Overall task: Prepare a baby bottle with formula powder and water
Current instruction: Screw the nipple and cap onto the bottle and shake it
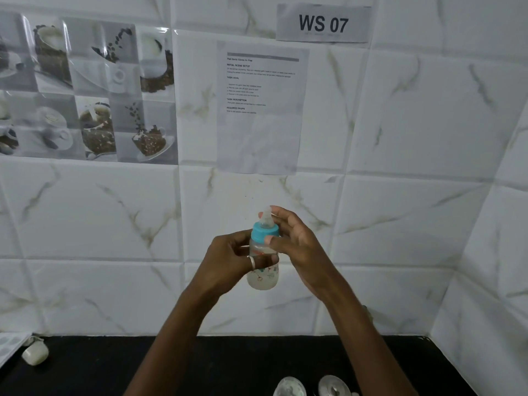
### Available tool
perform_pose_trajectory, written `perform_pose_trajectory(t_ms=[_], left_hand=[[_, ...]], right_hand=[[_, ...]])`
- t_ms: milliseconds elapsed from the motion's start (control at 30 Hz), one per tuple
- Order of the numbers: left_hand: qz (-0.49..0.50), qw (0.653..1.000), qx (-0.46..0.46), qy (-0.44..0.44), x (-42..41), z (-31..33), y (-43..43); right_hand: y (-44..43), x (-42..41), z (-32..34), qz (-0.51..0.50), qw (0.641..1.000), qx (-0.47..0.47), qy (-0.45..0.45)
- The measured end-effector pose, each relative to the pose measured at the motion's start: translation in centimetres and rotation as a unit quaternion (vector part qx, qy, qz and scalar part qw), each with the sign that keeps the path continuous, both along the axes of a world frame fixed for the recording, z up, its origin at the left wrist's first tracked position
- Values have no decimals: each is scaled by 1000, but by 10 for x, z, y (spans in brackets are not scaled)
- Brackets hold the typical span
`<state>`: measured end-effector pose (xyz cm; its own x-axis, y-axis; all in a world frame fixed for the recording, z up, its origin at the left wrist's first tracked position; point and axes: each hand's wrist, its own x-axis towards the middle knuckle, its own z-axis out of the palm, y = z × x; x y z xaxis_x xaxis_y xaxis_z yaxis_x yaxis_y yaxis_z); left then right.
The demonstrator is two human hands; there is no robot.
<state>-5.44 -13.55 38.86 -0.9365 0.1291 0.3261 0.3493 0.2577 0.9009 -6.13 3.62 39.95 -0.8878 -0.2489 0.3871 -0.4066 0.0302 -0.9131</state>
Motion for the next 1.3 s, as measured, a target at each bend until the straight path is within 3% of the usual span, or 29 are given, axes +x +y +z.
perform_pose_trajectory(t_ms=[100, 233, 333, 433, 533, 633, 767, 900, 1033, 1200, 1300], left_hand=[[-33, 999, 11, -25, -1, 7, -4], [-6, 1000, 17, -20, 0, 5, 1], [108, 993, 1, 42, 6, -7, 18], [259, 953, -38, 151, 17, -20, 39], [288, 940, -35, 182, 20, -25, 47], [254, 952, -45, 165, 15, -23, 38], [78, 996, 1, 43, 9, -8, 15], [-37, 997, 44, -50, 5, 6, -3], [-63, 995, 59, -56, 5, 7, -5], [81, 996, 25, 17, 11, -6, 13], [234, 964, -44, 115, 20, -17, 30]], right_hand=[[6, 1, 9, 45, 999, 6, 3], [-2, 3, 6, -34, 999, 28, 22], [-16, 5, -1, -133, 989, 30, 49], [-35, 12, -9, -234, 969, 21, 79], [-46, 19, -14, -276, 956, 28, 97], [-40, 19, -13, -251, 964, 55, 70], [-16, 13, -1, -138, 988, 71, 19], [6, 7, 14, 23, 998, 27, -47], [5, 7, 17, 27, 999, 25, -19], [-15, 9, 4, -120, 993, 9, 17], [-37, 15, -8, -227, 972, 22, 61]])
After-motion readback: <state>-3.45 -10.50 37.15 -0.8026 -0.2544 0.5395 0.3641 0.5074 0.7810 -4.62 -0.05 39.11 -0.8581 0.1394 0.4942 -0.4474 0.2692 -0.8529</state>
